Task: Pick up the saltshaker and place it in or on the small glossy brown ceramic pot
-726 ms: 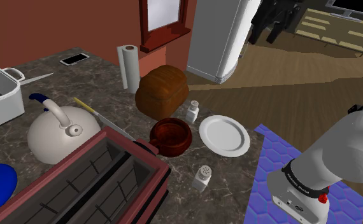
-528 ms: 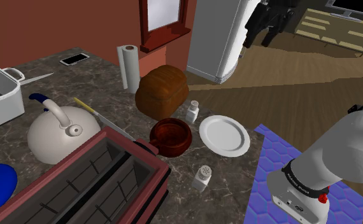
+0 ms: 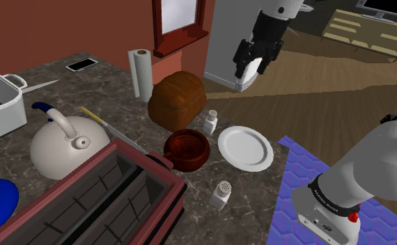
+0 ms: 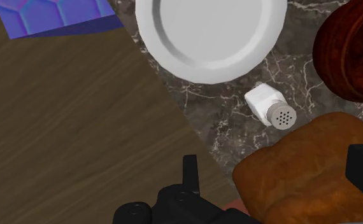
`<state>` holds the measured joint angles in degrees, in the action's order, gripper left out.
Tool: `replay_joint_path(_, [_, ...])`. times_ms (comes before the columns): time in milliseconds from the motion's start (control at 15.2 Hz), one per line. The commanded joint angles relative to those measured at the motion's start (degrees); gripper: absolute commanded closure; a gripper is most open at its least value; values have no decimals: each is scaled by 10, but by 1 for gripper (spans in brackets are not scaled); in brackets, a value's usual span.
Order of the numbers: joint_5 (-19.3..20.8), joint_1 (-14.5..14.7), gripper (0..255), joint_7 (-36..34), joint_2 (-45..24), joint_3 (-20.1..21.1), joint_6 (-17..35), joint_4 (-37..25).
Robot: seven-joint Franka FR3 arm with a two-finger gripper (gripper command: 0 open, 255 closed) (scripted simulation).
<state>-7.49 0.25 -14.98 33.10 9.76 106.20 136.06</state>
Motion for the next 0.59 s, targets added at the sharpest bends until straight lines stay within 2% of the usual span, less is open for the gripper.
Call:
replay_joint_path(0, [-2, 3, 0, -21, -34, 20, 31, 1])
replay_joint_path(528, [21, 3, 0, -100, -179, 84, 143, -5])
